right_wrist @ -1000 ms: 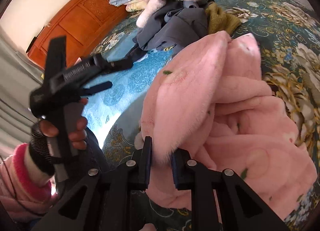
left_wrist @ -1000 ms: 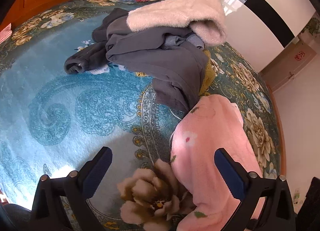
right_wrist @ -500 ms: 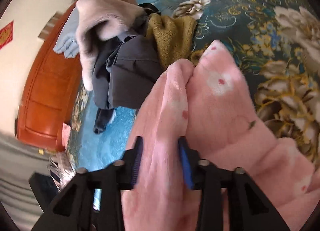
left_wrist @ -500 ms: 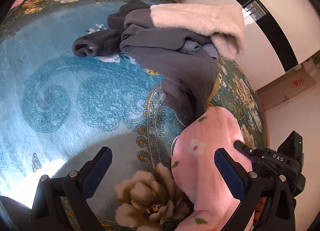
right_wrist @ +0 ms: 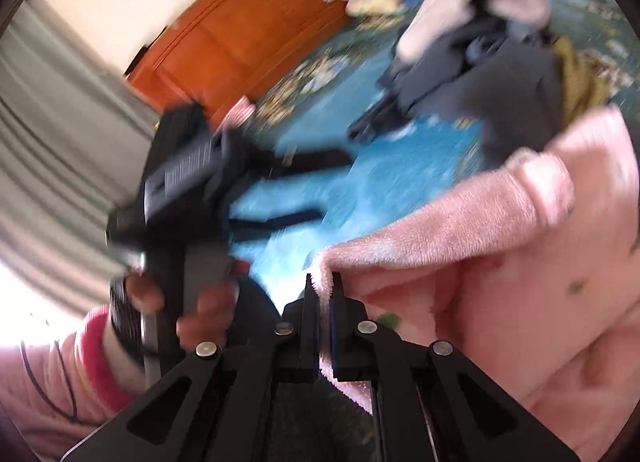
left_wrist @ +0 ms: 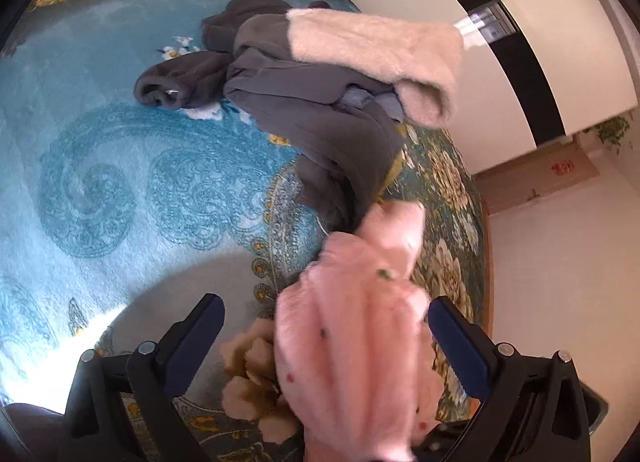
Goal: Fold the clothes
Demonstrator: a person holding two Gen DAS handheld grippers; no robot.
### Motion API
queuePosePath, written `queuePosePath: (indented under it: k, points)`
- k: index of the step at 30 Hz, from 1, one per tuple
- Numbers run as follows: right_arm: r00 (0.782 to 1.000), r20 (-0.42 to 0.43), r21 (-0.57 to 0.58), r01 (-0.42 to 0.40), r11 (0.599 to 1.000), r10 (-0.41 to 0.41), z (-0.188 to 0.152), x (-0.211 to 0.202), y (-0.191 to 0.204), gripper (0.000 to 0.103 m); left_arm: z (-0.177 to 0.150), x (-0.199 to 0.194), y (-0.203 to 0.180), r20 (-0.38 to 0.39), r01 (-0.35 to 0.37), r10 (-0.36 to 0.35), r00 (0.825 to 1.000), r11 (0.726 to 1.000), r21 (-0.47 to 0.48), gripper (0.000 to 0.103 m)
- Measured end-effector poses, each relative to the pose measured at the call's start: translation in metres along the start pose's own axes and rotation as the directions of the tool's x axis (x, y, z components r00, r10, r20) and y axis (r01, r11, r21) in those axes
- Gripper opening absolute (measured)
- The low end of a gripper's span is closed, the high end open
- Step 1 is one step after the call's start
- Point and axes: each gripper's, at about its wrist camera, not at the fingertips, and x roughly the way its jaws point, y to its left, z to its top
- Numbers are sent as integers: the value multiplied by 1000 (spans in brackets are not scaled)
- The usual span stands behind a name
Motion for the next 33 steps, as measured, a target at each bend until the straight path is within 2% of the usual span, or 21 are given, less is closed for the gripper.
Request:
queuePosePath:
  k: [2, 5, 8, 9, 10, 11, 13, 15, 18, 20, 22, 23, 24, 25, 27, 28, 30, 32, 33]
  points:
    - [999, -44, 15, -17, 1000, 17, -18, 11, 2, 4, -6, 6, -18, -47, -12, 16, 999, 996, 91, 103]
    - [998, -63, 55, -11, 998, 14, -31, 14, -3, 7, -21, 23, -35, -92, -90, 112, 989, 973, 212, 103]
    - [999, -47, 78, 24, 997, -20, -34, 2, -8, 8, -30, 37, -35, -128, -126, 159, 979, 964, 233, 103]
    - [998, -44, 77, 43, 996, -39, -34, -4, -10, 14, -32, 40, -35, -139, -124, 159, 977, 965, 231, 103]
    - [997, -52, 79, 60, 995, -56, -36, -10, -11, 31, -32, 42, -36, -142, -124, 160, 977, 964, 234, 103]
    - [996, -58, 81, 72, 994, -68, -39, -16, -13, 41, -33, 43, -37, -141, -125, 162, 977, 963, 240, 103]
    - [995, -56, 71, 91, 993, -87, -48, -36, -14, 41, -34, 43, -43, -128, -150, 190, 973, 950, 274, 103]
    - [990, -36, 82, 136, 987, -133, -58, -59, -20, 43, -36, 48, -52, -109, -200, 247, 963, 923, 329, 103]
    - [973, 16, 195, 224, 955, -232, -73, -98, -49, 46, -44, 63, -62, -95, -261, 324, 941, 877, 404, 103]
    - [949, 41, 318, 283, 905, -311, -87, -122, -74, 46, -49, 74, -66, -87, -303, 377, 922, 843, 445, 102]
    - [924, 52, 452, 317, 834, -379, -102, -144, -100, 46, -51, 82, -65, -75, -344, 425, 902, 813, 469, 99]
    - [916, 57, 512, 314, 799, -396, -106, -149, -107, 46, -51, 84, -63, -66, -363, 443, 894, 803, 472, 89]
    - [909, 63, 559, 309, 769, -411, -113, -155, -117, 46, -49, 82, -56, -63, -377, 448, 892, 812, 447, 78]
    - [902, 68, 604, 303, 738, -426, -121, -163, -127, 46, -45, 78, -49, -61, -387, 449, 891, 825, 412, 72]
    - [892, 65, 645, 305, 700, -448, -130, -171, -133, 46, -38, 71, -33, -57, -407, 451, 891, 847, 342, 42]
    - [886, 62, 664, 306, 682, -459, -134, -175, -136, 46, -34, 67, -25, -55, -416, 452, 890, 856, 306, 36]
    - [879, 57, 693, 306, 652, -473, -141, -180, -141, 46, -26, 60, -9, -51, -432, 454, 889, 871, 232, 9]
    - [878, 52, 707, 304, 638, -476, -146, -175, -141, 46, -19, 53, 6, -48, -445, 457, 888, 882, 158, 8]
    - [878, 48, 714, 303, 631, -476, -147, -175, -143, 46, -12, 44, 11, -14, -456, 462, 887, 880, 130, 8]
